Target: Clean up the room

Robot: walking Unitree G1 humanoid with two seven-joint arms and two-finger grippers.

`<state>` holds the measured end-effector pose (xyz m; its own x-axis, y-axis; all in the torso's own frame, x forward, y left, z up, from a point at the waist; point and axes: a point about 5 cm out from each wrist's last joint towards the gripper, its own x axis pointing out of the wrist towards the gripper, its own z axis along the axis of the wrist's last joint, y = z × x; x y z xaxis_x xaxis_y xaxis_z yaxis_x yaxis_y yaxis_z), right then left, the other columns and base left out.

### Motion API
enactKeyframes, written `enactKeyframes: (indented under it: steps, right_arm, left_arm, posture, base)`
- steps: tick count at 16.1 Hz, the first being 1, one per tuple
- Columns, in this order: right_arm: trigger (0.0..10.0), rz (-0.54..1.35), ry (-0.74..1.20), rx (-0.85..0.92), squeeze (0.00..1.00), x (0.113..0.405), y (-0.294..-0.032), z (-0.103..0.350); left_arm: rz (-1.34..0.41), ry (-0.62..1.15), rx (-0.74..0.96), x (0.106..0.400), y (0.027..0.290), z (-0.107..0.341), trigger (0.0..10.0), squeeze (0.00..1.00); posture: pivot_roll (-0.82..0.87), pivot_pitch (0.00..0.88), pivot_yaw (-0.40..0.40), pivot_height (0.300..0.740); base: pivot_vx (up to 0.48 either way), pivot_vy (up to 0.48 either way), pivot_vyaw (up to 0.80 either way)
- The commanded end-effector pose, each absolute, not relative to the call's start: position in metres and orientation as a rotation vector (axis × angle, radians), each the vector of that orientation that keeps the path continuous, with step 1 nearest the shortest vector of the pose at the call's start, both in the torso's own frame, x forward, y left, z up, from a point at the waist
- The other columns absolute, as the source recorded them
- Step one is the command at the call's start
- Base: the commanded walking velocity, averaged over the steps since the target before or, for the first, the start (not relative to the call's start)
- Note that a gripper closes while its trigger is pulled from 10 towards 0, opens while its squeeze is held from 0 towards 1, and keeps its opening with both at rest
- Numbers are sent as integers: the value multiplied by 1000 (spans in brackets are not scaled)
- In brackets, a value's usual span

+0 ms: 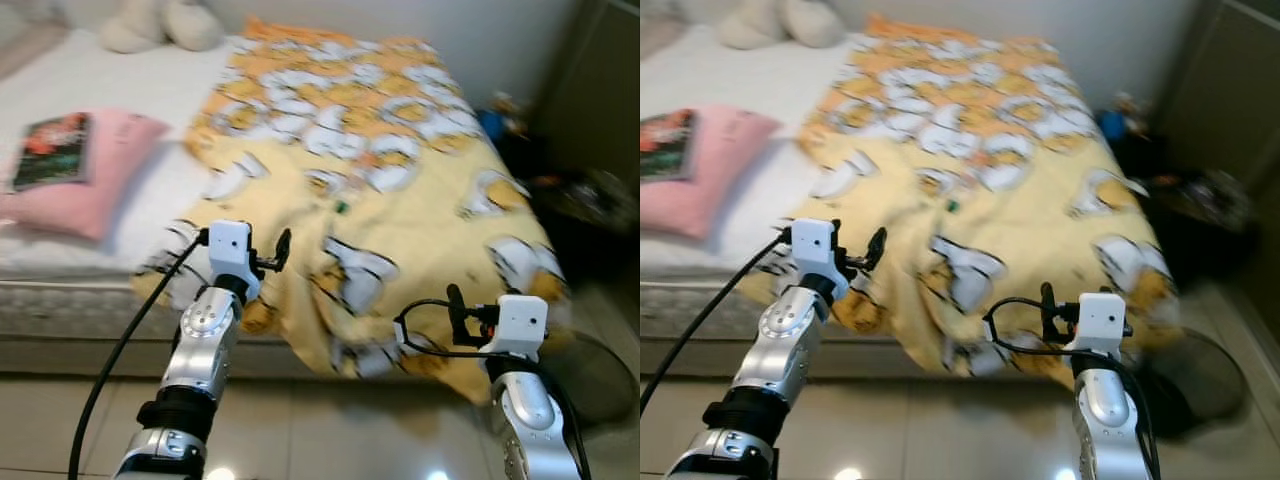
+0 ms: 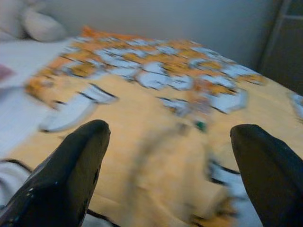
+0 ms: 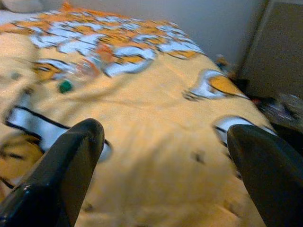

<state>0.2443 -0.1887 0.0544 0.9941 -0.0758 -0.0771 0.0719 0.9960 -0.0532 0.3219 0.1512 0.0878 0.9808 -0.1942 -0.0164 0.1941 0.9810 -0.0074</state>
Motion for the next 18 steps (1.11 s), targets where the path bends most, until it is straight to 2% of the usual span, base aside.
enactKeyframes:
  steps: [1,9,12,18]
  right_arm:
    - [10000,-65,90,-56,0,242,-186,52]
    - [10000,-58,100,-58,0,241,-185,50]
    - [10000,-71,110,-62,0,241,-189,48]
    - [10000,-55,132,-64,0,232,-188,43]
  left_arm:
    - [-190,12,-3,325,150,91,10000,0]
    - [-241,-5,28,331,138,94,10000,0]
    - [-202,2,55,340,139,99,10000,0]
    - [-8,62,79,356,162,100,10000,0]
  posture:
    - [-26,0,15,740]
    - [-37,0,20,740]
    - [-51,0,24,740]
    - [-82,0,30,740]
  base:
    - [446,0,-781]
    - [447,0,-723]
    - [461,0,0]
    - [441,65,0]
